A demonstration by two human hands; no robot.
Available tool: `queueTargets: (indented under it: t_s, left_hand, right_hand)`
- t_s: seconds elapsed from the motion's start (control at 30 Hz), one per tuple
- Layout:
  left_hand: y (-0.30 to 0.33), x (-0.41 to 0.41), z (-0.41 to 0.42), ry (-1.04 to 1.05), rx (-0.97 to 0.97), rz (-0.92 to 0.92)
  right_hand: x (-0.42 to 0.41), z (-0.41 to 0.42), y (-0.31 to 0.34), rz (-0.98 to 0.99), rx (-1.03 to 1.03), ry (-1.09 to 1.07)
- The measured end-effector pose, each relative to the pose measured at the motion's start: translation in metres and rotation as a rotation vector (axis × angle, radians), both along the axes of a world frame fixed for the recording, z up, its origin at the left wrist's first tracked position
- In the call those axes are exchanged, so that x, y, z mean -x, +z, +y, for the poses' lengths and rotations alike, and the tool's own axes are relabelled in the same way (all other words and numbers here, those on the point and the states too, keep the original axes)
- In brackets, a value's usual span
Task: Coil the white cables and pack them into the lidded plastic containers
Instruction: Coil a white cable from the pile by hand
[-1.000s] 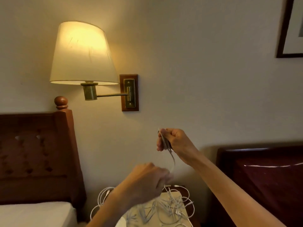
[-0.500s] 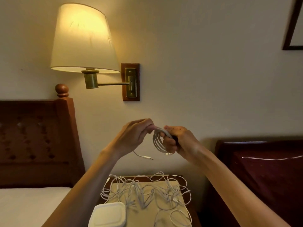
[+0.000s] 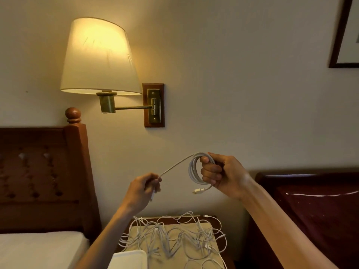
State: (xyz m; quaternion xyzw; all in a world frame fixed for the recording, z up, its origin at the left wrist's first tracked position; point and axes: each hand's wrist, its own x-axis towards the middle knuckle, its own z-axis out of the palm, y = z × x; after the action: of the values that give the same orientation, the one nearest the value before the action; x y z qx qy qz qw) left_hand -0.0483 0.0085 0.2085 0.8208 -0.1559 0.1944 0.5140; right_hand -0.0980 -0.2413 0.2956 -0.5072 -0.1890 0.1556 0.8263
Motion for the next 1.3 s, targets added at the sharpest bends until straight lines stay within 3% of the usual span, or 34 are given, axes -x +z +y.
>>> queueTargets:
  t_s: [0.1, 0.17, 0.2, 0.27, 0.33, 0.4, 0.47, 0.6, 0.73, 0.87, 1.03, 1.17, 1.3]
  left_hand:
    - [0.008, 0.014, -0.023, -0.057, 0.367, 0.273]
    - [0.015, 0.018, -0.034, -0.033, 0.409, 0.364]
    - [0.016, 0.018, -0.037, 0.011, 0.264, 0.367]
    - [0.019, 0.026, -0.04, 0.091, -0.311, 0.297]
    - [0.029, 0.052, -0.046, 0.028, -0.798, 0.238]
    - [0.05, 0.084, -0.057, -0.188, -1.019, 0.18]
    - [0.079, 0.107, -0.067, -0.343, -1.044, 0.086]
    - [0.113, 0.1, -0.058, -0.186, -0.886, -0.251]
    - [0.11, 0.079, -0.042, -0.128, -0.671, -0.468]
    - [0.086, 0.069, -0.039, -0.162, -0.209, -0.373]
    - [0.061, 0.073, -0.057, -0.274, 0.163, 0.018]
    - [0.05, 0.07, -0.061, -0.3, 0.27, 0.148]
    - [0.053, 0.065, -0.069, -0.312, 0.407, 0.2]
  right_hand:
    - [-0.001, 0.004, 0.001, 0.016, -0.008, 0.037]
    - [-0.001, 0.007, 0.003, 0.036, -0.05, 0.045]
    - [-0.002, 0.007, 0.005, 0.037, -0.07, 0.034]
    - [-0.005, 0.004, 0.01, 0.013, -0.063, -0.035]
    - [-0.01, 0.003, 0.008, -0.048, 0.041, -0.145]
    - [-0.013, 0.009, -0.003, -0.129, 0.206, -0.196]
    - [-0.013, 0.021, -0.02, -0.218, 0.377, -0.186]
    - [-0.006, 0.024, -0.033, -0.435, 0.659, -0.182]
    - [-0.003, 0.019, -0.025, -0.39, 0.591, -0.078]
    - [-0.002, 0.024, -0.018, -0.296, 0.504, -0.069]
    - [-0.003, 0.024, -0.009, -0.234, 0.414, -0.066]
    - [0.001, 0.026, -0.005, -0.16, 0.347, -0.09]
    - [0.002, 0.033, -0.008, -0.255, 0.427, -0.355]
